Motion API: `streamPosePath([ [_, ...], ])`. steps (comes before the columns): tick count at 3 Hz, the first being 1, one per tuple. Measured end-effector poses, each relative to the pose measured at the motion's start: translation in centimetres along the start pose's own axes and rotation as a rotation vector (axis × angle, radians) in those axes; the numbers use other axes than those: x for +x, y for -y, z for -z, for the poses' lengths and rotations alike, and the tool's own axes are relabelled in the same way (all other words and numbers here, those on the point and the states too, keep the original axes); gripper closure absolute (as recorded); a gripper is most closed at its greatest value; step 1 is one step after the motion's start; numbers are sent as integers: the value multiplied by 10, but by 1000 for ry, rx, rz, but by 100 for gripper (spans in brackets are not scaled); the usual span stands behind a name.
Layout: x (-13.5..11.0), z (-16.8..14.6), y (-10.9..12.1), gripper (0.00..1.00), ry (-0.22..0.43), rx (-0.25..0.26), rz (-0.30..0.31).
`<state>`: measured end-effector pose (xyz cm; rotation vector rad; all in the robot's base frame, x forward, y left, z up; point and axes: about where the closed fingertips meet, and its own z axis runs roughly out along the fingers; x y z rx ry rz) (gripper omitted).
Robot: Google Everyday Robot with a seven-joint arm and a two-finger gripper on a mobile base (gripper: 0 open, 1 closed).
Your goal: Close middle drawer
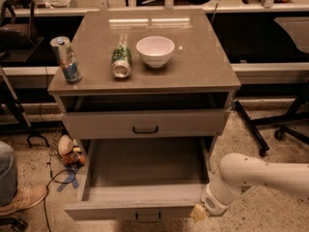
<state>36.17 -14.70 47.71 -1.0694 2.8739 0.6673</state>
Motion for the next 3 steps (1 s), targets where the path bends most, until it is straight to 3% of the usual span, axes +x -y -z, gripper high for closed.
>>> streamPosePath([
  [1,-5,-31,30,92,-6,38,-39],
  [2,-10,-43,45,100,-4,70,-54],
  [3,-11,-45,47,100,4,71,-62],
])
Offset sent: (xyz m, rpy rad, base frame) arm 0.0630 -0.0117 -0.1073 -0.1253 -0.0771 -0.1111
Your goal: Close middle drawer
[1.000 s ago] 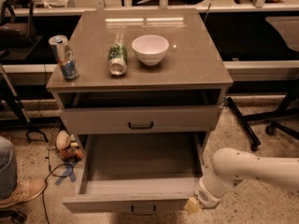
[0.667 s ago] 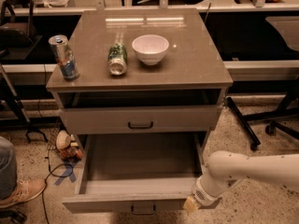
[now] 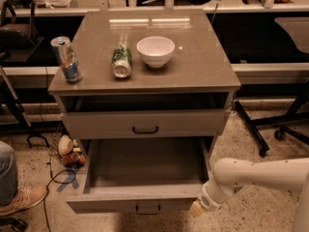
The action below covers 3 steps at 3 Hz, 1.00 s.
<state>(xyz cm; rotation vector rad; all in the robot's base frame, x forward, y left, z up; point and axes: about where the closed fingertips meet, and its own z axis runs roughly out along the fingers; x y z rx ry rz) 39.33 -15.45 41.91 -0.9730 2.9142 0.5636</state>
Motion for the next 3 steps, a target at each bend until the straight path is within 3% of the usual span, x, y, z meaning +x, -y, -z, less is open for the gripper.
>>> streamPosePath([
  [2,-14,-12,22,100,84,17,-49],
  [3,-53,-5,49,100,205,66,-53],
])
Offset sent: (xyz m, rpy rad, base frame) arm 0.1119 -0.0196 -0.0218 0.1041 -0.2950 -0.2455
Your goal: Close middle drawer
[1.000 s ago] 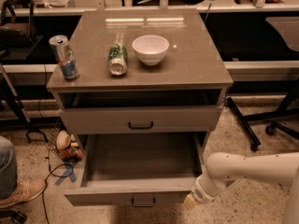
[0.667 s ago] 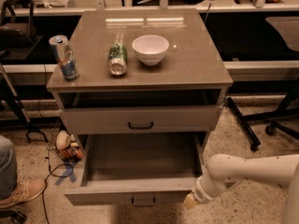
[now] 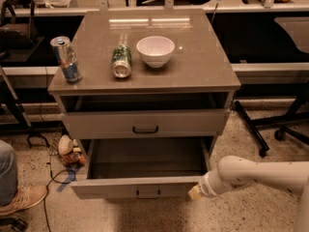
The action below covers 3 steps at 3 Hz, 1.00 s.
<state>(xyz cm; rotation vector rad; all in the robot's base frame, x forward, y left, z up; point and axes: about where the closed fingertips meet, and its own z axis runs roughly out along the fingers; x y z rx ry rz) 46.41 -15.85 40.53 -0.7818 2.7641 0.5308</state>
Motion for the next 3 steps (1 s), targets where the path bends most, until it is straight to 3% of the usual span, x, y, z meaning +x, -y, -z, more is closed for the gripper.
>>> streamPosePath([
  [1,-16,-2,9,100,46,14,1],
  [2,-69,-9,35,100,151,39,7],
  [3,-78,-4,40,100,165,48,7],
])
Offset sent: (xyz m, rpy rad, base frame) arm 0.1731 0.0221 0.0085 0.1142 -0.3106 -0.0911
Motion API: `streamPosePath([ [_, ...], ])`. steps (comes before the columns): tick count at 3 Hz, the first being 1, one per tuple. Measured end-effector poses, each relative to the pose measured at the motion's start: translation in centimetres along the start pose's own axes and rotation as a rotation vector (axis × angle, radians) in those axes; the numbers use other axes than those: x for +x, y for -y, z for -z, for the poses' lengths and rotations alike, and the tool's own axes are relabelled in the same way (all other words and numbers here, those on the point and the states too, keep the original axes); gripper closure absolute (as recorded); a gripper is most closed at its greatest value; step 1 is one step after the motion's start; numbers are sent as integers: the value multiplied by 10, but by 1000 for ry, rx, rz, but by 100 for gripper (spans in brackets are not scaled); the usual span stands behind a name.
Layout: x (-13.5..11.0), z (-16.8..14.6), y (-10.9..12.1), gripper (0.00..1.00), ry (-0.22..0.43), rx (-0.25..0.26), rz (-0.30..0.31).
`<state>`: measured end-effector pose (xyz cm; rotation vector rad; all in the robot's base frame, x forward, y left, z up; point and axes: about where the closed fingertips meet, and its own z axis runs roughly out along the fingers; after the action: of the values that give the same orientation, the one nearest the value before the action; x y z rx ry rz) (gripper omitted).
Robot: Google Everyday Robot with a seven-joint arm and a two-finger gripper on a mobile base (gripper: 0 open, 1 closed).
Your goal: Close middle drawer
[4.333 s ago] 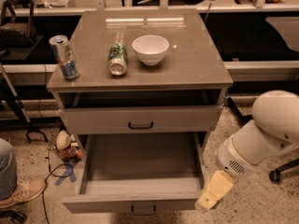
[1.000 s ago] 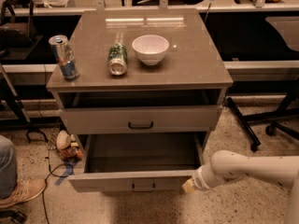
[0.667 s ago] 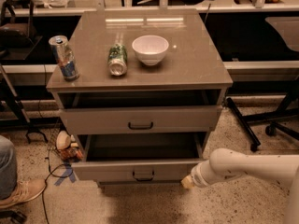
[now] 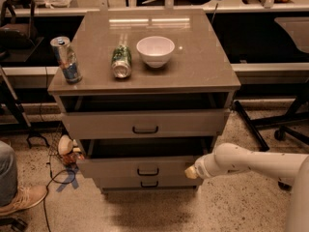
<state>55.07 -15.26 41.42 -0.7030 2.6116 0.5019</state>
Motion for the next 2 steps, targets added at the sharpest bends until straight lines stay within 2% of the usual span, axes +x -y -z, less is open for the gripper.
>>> streamPosePath([
  [1,-1,-4,1,100,3,8,-4],
  [2,-24,-17,23,100,63,53,-22],
])
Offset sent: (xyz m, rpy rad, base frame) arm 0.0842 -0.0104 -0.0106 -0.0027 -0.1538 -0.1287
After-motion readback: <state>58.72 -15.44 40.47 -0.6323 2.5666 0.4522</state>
